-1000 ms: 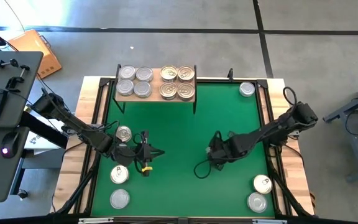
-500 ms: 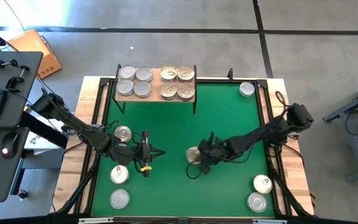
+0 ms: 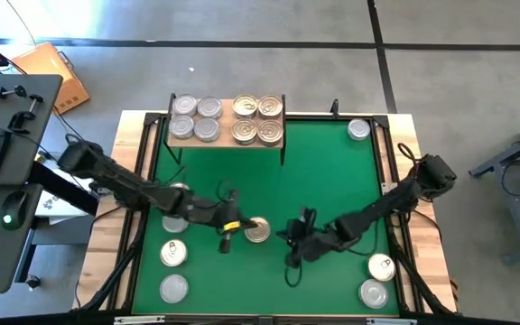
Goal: Stack canned seafood by type on shelf
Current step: Stack the blue-pink tuna can on top of the other blue-pink tuna can on the shelf
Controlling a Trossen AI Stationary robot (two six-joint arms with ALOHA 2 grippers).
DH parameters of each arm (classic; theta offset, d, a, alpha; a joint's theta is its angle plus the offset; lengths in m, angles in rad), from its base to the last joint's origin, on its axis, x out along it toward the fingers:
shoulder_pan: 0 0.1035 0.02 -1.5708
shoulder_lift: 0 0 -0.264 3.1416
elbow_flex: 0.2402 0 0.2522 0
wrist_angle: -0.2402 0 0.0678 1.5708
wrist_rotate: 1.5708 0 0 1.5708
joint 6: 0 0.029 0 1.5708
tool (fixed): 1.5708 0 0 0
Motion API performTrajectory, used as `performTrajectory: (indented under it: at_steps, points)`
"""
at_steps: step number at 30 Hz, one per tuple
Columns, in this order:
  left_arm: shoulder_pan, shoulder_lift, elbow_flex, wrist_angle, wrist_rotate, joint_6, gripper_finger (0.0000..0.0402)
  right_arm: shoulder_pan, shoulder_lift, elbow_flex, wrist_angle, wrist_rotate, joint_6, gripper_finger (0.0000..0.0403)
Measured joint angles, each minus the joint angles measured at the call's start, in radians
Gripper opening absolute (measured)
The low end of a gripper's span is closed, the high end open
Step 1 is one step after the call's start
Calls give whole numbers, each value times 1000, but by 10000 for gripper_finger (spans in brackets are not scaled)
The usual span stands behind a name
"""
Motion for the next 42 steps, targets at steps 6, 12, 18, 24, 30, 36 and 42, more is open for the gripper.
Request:
performTrajectory:
  at_steps: [6,12,18,24,30,36,42]
  points:
    - [83,125,6,-49,154,-26,0,80,27,0,14,115,109,0]
    - [120,180,6,-139,122,-39,0,73,73,0,69,116,107,0]
    - [135,183,6,-184,92,-18,0,41,122,0,141,75,1,22]
    - [134,183,6,-188,92,4,0,10,127,0,172,50,-177,119]
    - [134,190,-25,-148,86,4,0,-17,132,0,175,50,-291,218]
    - [134,203,-85,-43,78,-25,0,-20,165,1,214,14,-459,261]
    - [134,206,-110,-17,77,-30,0,-20,181,2,215,15,-563,264]
